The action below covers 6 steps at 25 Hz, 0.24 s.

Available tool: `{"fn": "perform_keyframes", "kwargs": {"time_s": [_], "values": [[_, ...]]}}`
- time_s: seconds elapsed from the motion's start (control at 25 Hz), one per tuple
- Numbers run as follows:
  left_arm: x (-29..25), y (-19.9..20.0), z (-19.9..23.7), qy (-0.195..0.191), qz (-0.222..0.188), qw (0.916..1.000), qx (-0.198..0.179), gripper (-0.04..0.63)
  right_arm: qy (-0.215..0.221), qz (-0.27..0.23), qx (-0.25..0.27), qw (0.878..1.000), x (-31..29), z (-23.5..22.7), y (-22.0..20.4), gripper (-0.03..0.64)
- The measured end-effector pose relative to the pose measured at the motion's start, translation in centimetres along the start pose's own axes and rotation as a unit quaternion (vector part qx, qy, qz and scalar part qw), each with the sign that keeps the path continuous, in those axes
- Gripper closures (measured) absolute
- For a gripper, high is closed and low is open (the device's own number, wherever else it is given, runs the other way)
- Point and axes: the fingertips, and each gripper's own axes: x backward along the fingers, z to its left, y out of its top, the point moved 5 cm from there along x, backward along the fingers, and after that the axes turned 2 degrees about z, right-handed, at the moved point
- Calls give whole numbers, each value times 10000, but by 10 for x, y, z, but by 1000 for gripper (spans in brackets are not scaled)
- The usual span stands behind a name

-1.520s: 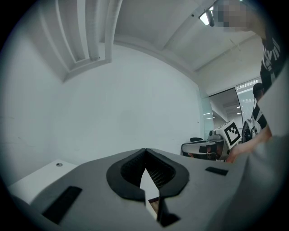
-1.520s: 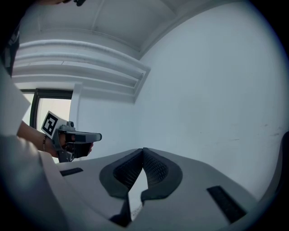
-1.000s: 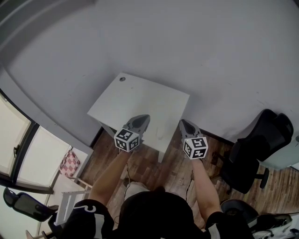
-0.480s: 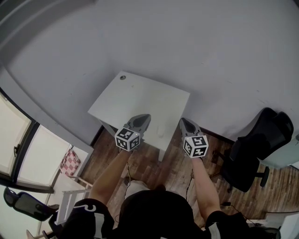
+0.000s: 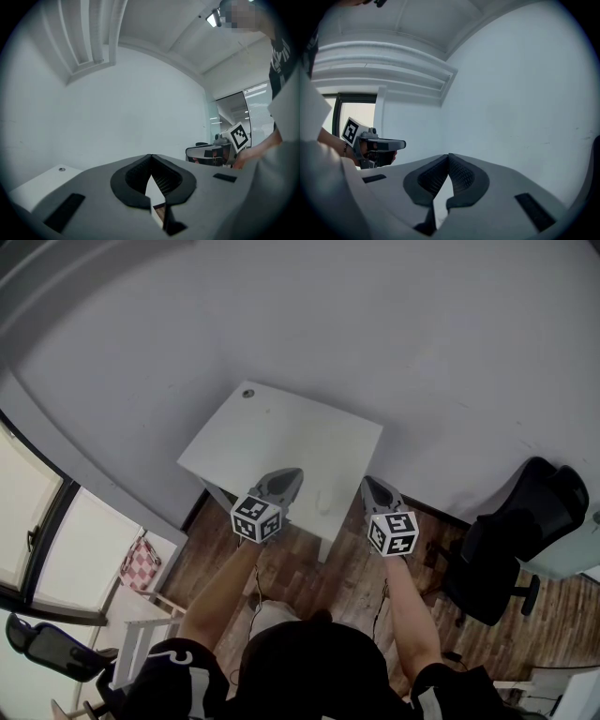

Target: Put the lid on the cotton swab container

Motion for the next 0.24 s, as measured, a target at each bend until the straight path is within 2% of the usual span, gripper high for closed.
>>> {"fn": "perform_keyframes", "kwargs": {"time_s": [0.24], "values": [[2,0,5,-10,10,10000,13,571,0,25,9,10000,-4,3,0,606]]}}
